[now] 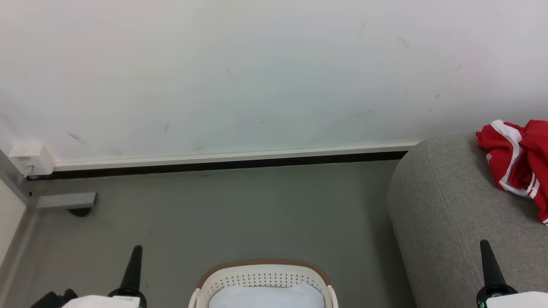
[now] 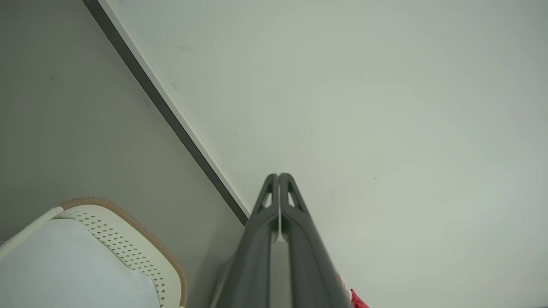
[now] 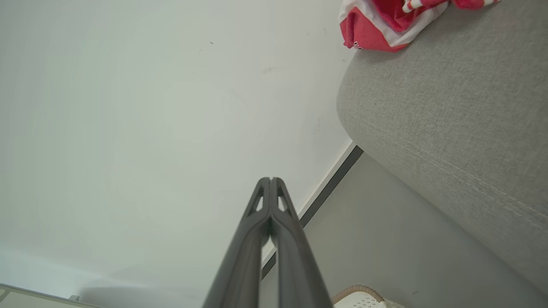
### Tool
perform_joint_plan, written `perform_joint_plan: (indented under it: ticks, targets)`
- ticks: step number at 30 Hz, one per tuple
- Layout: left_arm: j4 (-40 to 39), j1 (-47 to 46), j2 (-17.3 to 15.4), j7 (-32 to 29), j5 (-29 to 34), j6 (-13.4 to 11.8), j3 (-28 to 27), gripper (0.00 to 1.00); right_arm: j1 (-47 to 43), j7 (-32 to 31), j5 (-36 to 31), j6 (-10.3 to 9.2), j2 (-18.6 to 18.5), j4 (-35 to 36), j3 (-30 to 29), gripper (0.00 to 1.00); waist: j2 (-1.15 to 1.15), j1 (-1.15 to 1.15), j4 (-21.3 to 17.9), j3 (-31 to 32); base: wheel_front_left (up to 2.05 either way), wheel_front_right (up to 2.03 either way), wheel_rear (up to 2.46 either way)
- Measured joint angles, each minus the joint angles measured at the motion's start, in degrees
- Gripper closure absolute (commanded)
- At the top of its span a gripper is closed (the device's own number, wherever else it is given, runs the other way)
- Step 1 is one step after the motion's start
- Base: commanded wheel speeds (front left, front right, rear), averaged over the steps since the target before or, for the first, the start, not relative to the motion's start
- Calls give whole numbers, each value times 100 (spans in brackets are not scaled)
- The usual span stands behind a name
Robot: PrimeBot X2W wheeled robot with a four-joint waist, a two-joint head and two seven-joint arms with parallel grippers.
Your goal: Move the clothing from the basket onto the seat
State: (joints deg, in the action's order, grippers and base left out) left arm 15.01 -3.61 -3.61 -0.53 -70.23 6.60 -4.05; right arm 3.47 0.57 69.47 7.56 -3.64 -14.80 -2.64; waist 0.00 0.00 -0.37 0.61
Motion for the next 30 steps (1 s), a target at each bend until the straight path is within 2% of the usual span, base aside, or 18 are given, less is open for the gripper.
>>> perform_joint_plan:
  ticks: [30]
  targets:
    - [-53,-169,56,-381,-1388,45,-152,100,151,-378,1501,0,0,37,-162,100,0,0,22,-45,0,0,0]
